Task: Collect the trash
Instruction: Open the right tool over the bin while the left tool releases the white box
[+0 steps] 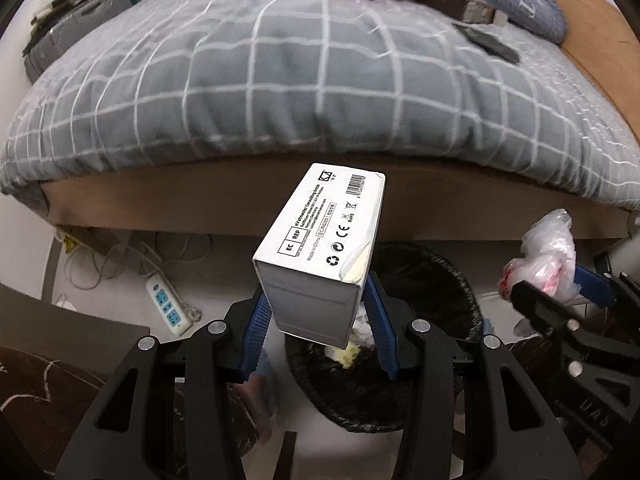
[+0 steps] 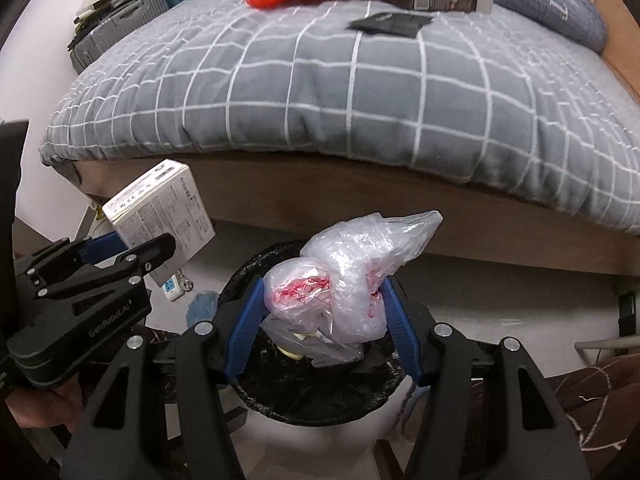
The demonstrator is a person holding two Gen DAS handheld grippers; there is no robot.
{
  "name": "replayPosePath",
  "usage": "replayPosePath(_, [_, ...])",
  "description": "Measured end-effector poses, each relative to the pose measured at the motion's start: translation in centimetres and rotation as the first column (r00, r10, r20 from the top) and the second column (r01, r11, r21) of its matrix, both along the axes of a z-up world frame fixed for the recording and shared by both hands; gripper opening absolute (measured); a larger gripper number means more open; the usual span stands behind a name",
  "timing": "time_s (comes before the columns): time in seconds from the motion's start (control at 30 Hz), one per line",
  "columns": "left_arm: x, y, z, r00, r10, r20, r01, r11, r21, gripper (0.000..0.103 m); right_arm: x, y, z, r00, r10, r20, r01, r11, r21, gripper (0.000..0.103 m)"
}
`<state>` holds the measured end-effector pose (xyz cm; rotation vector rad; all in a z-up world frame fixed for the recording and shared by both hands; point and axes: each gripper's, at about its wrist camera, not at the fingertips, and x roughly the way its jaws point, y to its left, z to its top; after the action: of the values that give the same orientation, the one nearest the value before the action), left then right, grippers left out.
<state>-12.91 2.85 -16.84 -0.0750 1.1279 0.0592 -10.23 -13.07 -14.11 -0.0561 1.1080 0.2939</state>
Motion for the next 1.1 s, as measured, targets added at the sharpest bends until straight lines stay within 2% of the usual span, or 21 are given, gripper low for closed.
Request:
replayPosePath(0.37, [-1.0,3.5,-1.1,0.998,0.064,-0.024,-0.064,0.998,-0.001,0.045,0.6,2.8,-1.5,0.999,0.043,-0.030,-0.043,0.999,0.002,0.060])
replayPosePath(0.57, [-0.5,2.6,-1.5,0.999,0.045,-0.030,-0.045,0.999,-0.002,0.045,0.5,2.3,-1.5,0.999,0.048,0.005,-0.048,0.999,-0.024,0.074])
replayPosePath(0.73, [0.3,1.0,-1.9,0.999,0.012,-0.039,-0.012,1.000,-0.007,0.045,0.6,-0.3,-1.1,0.999,0.003,0.034,-0.002,0.999,-0.039,0.088])
replayPosePath(0.93, [1.0,-1.8,-2.3,0.998,-0.042,-0.050,0.042,0.999,-0.011,0.045,1.0,-4.1,-1.2,0.996,-0.071,0.048,0.075,0.995,-0.070,0.094])
replayPosePath(1.1, [1.6,-4.9,-2.7,0.993,-0.098,-0.059,0.097,0.995,-0.019,0.045,1.1,-6.9,-1.1,0.989,-0.132,0.060,0.136,0.988,-0.076,0.094])
